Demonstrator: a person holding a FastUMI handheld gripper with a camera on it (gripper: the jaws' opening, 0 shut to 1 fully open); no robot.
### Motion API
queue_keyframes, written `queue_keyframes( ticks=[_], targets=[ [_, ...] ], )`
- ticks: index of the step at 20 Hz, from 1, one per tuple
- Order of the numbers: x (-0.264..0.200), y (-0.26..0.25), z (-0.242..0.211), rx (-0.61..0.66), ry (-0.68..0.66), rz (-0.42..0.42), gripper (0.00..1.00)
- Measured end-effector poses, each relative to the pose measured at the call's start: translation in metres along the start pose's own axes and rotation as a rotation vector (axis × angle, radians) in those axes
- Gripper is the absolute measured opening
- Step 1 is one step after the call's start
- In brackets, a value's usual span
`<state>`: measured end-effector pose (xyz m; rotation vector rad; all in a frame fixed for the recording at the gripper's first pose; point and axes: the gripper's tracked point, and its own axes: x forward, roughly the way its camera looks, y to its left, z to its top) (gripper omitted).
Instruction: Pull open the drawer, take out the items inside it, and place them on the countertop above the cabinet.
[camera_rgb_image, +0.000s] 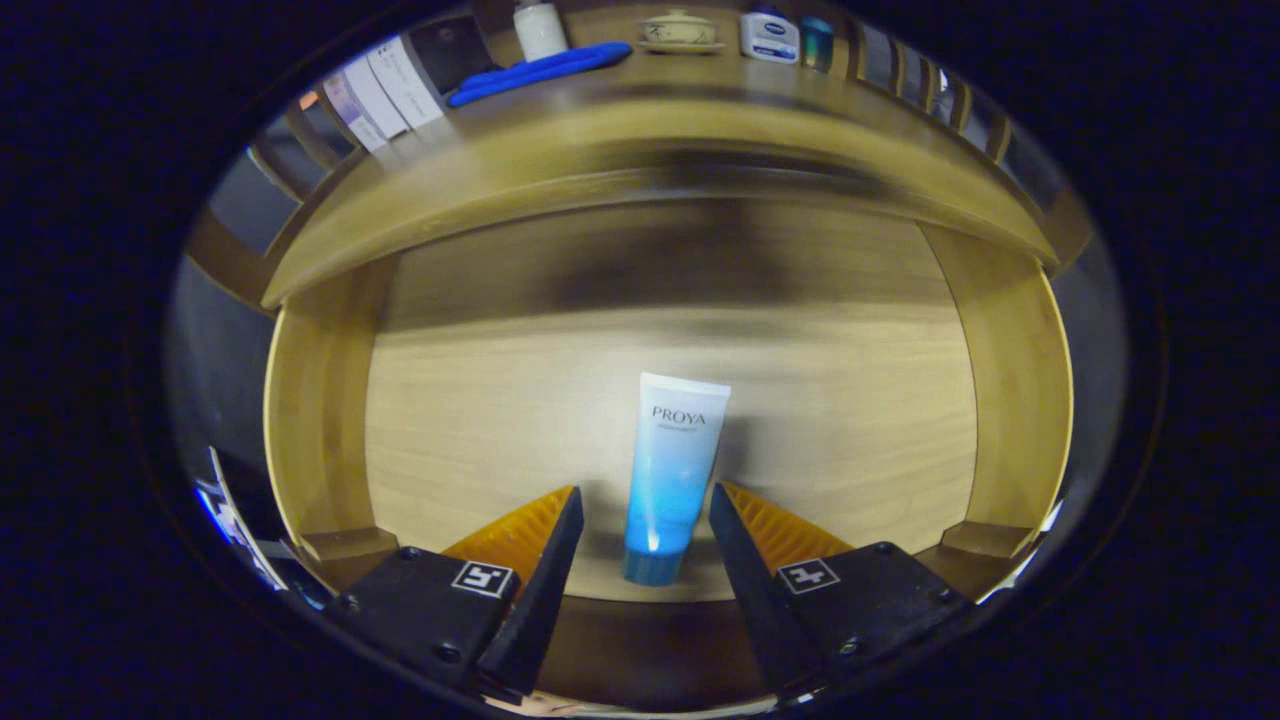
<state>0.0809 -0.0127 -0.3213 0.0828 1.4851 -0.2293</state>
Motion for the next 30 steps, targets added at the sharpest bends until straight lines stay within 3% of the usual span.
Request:
queue_keyframes(
  ticks=[5, 11, 15, 25, 30],
  targets=[
    [0.013, -0.004, 0.000, 0.040, 0.040, -0.019, 0.76],
    [0.017, -0.010, 0.002, 0.069, 0.025, -0.034, 0.54],
    [0.010, -0.012, 0.003, 0.089, -0.011, -0.018, 0.46],
    [-0.074, 0.007, 0.011, -0.014, -0.182, 0.065, 0.43],
    [-0.111, 0.018, 0.034, -0.004, -0.263, 0.116, 0.42]
  ],
)
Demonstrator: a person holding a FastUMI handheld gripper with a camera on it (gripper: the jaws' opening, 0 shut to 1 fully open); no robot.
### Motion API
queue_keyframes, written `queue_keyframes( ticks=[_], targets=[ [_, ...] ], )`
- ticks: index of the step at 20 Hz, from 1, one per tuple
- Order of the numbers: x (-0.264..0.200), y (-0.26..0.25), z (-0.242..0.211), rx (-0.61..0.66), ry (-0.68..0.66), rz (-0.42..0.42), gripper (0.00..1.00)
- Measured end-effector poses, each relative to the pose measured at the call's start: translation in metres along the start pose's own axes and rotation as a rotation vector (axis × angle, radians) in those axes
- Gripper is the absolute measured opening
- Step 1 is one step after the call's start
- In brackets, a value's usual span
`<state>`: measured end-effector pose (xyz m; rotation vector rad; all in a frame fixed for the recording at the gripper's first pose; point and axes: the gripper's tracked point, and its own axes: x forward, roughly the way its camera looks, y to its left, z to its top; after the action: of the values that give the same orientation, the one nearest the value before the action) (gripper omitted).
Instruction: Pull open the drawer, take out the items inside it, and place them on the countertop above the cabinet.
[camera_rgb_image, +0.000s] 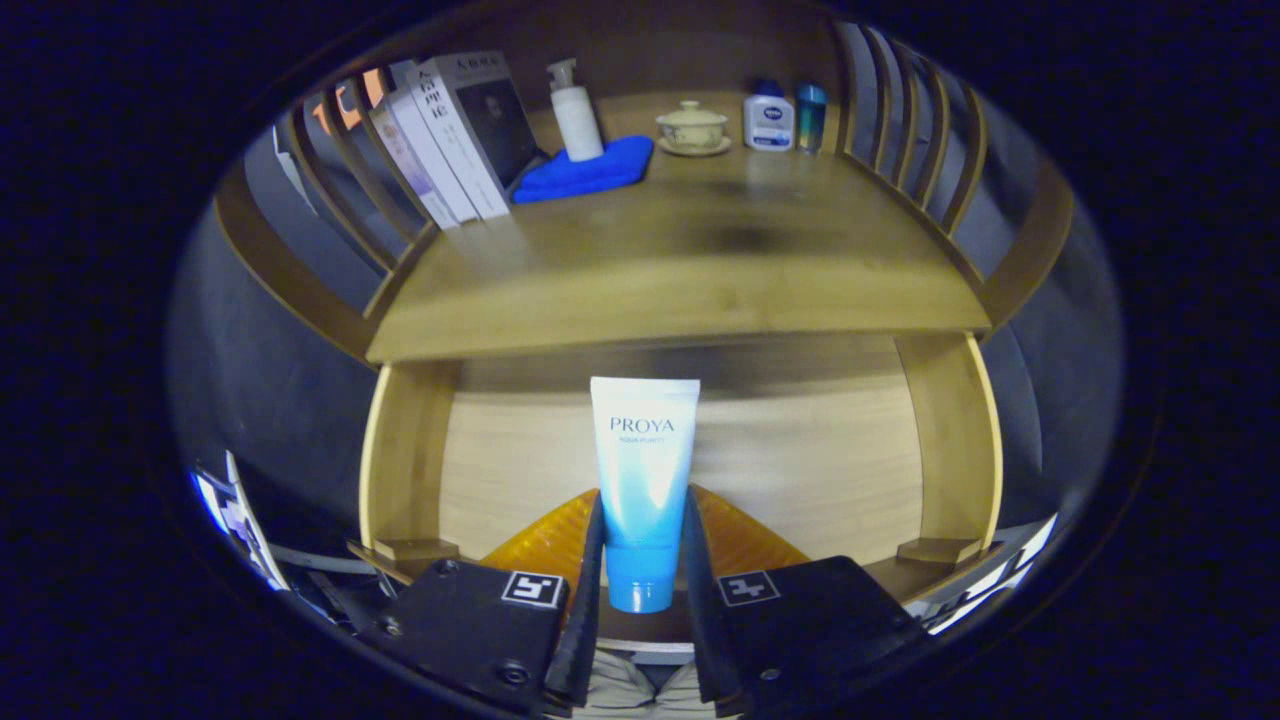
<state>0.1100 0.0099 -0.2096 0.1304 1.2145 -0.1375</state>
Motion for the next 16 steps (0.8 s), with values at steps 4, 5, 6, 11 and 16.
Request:
queue_keyframes(
  ticks=[4, 5, 6, 11, 16],
  targets=[
    [-0.011, 0.010, 0.041, -0.019, -0.080, 0.000, 0.43],
    [-0.012, 0.013, 0.051, -0.022, -0.100, 0.003, 0.43],
    [-0.012, 0.016, 0.063, -0.017, -0.123, 0.005, 0.43],
    [0.000, 0.024, 0.106, 0.005, -0.170, -0.001, 0.43],
    [0.024, 0.007, 0.143, 0.004, -0.188, -0.094, 0.42]
  ],
)
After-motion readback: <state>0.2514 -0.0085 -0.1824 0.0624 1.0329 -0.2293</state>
